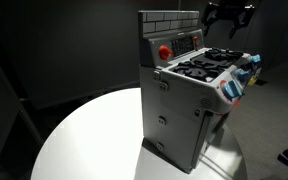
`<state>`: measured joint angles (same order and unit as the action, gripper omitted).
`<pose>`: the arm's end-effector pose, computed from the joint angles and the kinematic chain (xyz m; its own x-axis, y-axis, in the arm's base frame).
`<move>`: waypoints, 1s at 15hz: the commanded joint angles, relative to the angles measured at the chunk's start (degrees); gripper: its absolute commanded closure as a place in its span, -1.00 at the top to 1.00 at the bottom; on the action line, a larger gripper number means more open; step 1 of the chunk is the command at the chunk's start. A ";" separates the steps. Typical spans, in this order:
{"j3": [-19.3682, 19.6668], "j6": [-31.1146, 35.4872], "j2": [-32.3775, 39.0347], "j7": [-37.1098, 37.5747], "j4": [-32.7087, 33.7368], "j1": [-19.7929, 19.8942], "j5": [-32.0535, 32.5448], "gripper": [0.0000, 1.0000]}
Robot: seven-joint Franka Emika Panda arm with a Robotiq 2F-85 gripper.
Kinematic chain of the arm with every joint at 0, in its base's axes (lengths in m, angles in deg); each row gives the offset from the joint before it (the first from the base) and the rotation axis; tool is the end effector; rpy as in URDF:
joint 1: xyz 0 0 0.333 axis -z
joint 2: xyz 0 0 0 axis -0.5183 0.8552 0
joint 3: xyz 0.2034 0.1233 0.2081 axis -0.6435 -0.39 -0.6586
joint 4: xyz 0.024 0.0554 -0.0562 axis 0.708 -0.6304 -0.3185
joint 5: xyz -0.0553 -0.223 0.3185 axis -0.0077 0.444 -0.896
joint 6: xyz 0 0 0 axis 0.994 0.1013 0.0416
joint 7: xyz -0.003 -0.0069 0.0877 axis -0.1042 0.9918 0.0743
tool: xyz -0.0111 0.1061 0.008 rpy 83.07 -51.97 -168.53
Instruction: Push the top right button of the toy stove
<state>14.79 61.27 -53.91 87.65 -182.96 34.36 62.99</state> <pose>0.5513 0.0655 0.5045 0.7273 -0.6045 0.3250 -0.6135 -0.7849 -0.0868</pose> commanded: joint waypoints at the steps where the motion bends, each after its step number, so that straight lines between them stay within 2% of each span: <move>1: 2.23 -2.78 4.52 2.42 5.77 -1.85 1.12 1.00; 8: 5.15 -6.84 8.23 4.09 10.87 -4.13 0.18 1.00; 15: 6.47 -7.98 10.06 4.50 13.71 -5.45 0.43 1.00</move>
<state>20.19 55.35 -45.47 90.71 -172.39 30.11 62.99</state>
